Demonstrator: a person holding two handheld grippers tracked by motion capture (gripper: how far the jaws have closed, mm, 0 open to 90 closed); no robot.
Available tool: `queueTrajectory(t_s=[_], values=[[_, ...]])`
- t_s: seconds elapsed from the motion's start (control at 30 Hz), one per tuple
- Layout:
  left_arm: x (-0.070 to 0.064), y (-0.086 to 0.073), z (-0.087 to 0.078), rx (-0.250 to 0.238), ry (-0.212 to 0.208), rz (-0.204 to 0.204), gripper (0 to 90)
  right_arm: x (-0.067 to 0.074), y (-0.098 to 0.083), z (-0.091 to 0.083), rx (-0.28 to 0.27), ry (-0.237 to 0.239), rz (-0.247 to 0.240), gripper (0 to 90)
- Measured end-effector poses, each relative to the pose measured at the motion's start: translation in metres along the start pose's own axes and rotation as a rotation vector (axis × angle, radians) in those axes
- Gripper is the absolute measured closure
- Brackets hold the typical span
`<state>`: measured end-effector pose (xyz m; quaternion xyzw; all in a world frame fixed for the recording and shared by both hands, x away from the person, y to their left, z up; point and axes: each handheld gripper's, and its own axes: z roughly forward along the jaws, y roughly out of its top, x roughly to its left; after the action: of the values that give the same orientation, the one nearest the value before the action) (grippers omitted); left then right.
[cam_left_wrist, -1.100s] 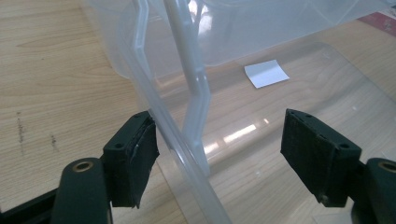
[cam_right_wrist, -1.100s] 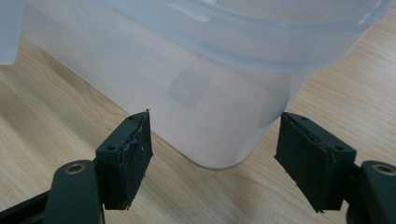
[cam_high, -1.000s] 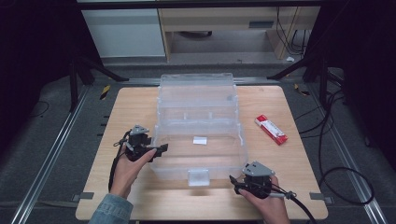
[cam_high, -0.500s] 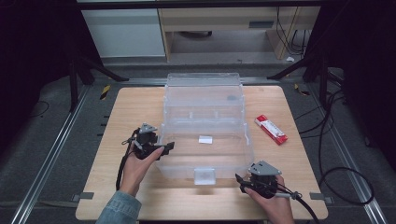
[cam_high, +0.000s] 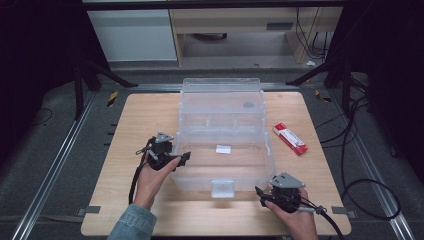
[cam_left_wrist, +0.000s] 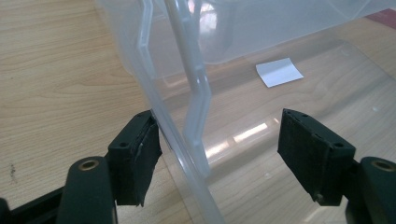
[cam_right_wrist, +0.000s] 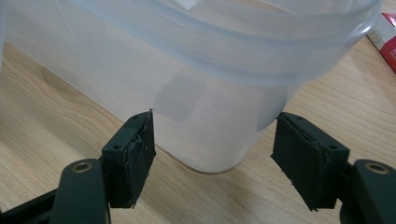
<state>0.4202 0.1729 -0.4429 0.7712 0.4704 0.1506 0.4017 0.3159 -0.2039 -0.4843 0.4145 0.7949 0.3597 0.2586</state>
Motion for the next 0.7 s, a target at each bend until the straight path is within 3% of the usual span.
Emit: queueTrajectory(t_s=[0.5,0.7], values=[[-0.0009,-0.0011,-0.002,-0.003,-0.011,-0.02,29.4,-0.0022,-0.0013,0.0015,0.01,0.006,0.001,30.2],[0.0055,0.0022,-0.0027,-0.035,-0.057,-0.037,17.7,-0.002,-0.0011,-0.0012,0.009,0.019,0.007,24.5]])
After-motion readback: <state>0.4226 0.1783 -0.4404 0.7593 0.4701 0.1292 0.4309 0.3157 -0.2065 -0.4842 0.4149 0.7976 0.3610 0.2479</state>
